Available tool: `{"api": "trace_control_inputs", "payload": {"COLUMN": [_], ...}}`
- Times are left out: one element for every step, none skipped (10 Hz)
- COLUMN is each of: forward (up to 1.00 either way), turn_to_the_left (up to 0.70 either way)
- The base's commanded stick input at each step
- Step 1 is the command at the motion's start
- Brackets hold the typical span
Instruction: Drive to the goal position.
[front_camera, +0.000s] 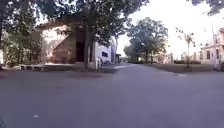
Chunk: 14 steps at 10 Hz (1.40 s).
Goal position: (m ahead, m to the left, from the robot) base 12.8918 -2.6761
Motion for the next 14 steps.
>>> {"api": "trace_control_inputs", "payload": {"forward": [0.56,0.50,0.50,0.50,0.50,0.50,0.50,0.50,0.50,0.50,0.50,0.50,0.50,0.50], "turn_to_the_left": [0.00,0.00,0.00,0.00,0.00,0.00,0.00,0.00,-0.40,-0.50,-0.50,-0.50,-0.50,-0.50]}}
